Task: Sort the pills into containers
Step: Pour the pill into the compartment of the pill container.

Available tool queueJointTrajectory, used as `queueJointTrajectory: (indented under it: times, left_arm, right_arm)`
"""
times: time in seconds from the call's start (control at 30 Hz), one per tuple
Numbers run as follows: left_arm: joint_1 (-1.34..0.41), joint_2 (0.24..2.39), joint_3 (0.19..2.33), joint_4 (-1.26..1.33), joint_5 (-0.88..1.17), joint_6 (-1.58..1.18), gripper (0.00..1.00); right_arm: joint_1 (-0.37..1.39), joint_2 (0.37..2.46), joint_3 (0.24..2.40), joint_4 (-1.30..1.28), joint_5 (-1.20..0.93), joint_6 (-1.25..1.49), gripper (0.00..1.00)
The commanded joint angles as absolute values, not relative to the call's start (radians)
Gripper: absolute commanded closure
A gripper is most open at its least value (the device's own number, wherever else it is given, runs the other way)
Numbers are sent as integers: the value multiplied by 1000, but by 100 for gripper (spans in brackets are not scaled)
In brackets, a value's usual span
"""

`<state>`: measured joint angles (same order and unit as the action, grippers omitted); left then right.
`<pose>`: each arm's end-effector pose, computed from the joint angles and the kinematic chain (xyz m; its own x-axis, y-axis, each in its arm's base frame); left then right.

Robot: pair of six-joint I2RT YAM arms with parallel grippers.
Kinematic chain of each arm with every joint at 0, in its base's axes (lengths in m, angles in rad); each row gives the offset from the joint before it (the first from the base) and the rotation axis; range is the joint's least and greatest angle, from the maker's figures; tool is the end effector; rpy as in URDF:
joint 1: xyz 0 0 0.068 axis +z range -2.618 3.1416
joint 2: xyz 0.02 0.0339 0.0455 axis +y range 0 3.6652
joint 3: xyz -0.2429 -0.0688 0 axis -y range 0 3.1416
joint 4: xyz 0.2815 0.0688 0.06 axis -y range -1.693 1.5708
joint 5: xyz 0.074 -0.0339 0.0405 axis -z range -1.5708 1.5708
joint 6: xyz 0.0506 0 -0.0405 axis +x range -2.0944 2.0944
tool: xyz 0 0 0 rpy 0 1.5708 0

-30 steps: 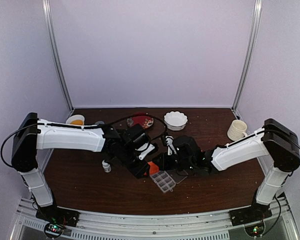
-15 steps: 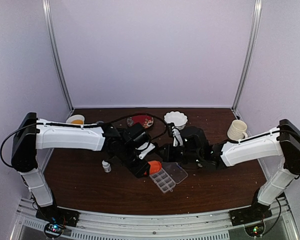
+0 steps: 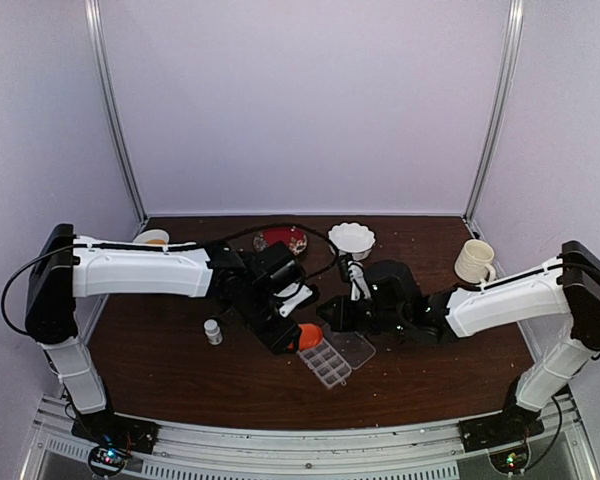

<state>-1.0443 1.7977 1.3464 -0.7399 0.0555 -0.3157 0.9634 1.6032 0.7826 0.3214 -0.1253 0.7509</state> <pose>0.1987 -0.3475 0.1657 -0.7149 0.6131 -0.3362 0.6855 0.7094 -0.1640 0.2075 0.3097 0.1318 -0.7983 0.0375 -0.6010 -0.4550 0.6163 0.6428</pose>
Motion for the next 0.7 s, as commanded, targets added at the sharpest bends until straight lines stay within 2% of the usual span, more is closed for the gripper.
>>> queueJointTrajectory:
  times: [0.0,0.67]
  left_arm:
    - [-1045,1807,1369,-719,45,-309,100]
    - [-1045,1544,986,-331,21,-361,100]
  right_arm:
    - [951,1536,806,241,-59,698,100]
    - [951,1487,656,326,-72,703,100]
